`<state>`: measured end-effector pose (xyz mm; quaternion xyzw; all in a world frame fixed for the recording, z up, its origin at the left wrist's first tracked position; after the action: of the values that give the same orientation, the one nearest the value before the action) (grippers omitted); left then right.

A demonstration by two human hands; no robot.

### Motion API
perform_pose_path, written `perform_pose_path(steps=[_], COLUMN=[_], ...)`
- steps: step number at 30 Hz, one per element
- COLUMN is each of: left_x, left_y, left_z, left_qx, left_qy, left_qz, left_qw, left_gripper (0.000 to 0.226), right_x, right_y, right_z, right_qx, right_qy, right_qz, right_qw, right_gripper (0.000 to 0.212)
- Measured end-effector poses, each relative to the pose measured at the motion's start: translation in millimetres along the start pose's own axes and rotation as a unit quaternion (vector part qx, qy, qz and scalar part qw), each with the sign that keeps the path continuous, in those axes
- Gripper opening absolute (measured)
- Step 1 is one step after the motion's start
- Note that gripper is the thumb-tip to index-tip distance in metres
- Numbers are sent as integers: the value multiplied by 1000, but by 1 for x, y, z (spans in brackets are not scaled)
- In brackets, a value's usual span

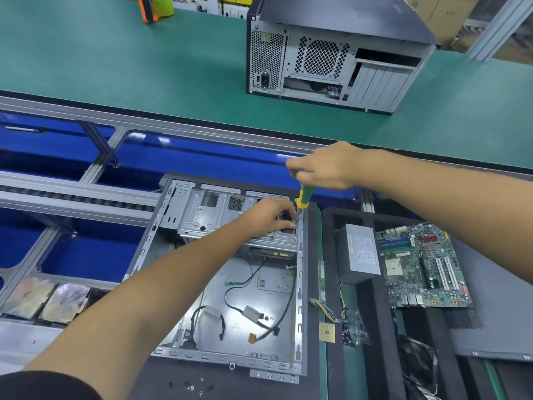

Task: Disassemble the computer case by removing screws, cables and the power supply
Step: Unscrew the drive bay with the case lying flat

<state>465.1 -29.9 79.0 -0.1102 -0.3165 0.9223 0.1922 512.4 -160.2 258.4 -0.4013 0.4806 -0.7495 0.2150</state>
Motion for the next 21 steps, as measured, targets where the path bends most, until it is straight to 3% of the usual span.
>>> perform_pose_path(steps=[4,8,10,13,16,21], left_x=[1,2,2,2,3,3], left_y=[0,1,1,0,0,1], left_z=[1,0,0,1,2,1], left_qx=[8,-11,-11,-2,-1,4], left_qy=[6,0,1,3,6,-2], left_qz=[2,0,-2,-6,-4,-1], left_qw=[1000,1000,1000,1000,1000,1000], left_gripper=[18,17,17,16,15,17], right_x=[3,2,2,4,5,2], right_y=[-2,-2,-3,-5,-5,-3], right_z=[-3,-5,-6,-8,-9,-6], right_qx=[-36,21,3,-25,27,14], right_qy=[-20,-6,-14,-20,-13,-4], right_qz=[-29,11,-8,-37,-10,-22], right_qw=[999,1000,1000,999,1000,1000], right_gripper=[33,20,18,37,18,10])
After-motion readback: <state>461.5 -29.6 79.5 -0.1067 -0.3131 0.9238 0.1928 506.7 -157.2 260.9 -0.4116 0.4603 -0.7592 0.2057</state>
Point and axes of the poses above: each hand's wrist, its own x-axis away from the middle knuckle, its own y-axis out of the palm, z = x × y, the point moved 3 cm from there along -x, towards the middle knuckle, and after that the axes turned 7 degrees about x, right-handed, at the moved point
